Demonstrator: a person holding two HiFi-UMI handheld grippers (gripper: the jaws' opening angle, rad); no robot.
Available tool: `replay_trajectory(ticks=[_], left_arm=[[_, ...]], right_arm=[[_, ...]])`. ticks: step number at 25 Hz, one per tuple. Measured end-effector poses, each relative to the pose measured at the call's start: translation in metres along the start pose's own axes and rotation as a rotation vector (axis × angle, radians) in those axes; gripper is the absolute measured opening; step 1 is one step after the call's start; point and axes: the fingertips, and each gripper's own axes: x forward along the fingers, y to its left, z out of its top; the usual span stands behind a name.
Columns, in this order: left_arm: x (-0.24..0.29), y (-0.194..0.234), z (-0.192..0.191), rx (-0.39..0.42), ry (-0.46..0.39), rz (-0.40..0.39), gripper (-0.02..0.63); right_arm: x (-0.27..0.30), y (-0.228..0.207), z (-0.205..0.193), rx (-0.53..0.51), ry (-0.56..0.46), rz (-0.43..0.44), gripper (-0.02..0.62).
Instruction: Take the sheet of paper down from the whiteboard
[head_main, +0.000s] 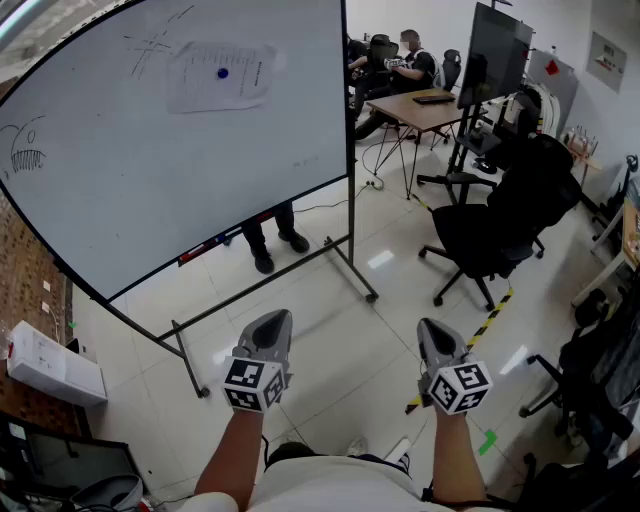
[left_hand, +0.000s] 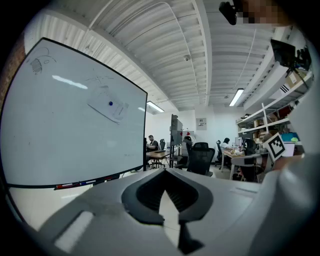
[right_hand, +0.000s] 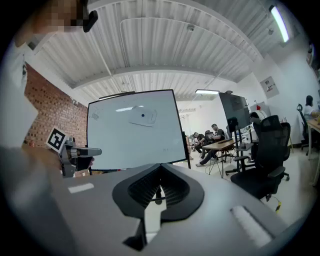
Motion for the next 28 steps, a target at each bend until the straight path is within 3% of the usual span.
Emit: replay_trajectory(ticks=[6, 14, 20, 28], left_arm=[[0.021, -0.004, 0.003, -0.013, -0.001, 0.026, 0.006], [0.065, 0.037, 0.021, -0.043, -0.047, 0.033, 0.006], [0.120, 0.092, 0.034, -0.075, -0.075, 0.019, 0.006], [0.169, 0.199, 0.071, -0.035, -0.113, 0.040, 0.006]], right_arm=[[0.007, -0.024, -0.012, 0.026, 0.034, 0.015, 0.006], [0.062, -0.039, 0.009, -0.029, 0.041, 0.016, 0.006], [0.139, -0.042, 0.029, -0.075, 0.055, 0.016, 0.006], [0.265, -0.015, 0.068, -0.132, 0.014, 0.046, 0.006]])
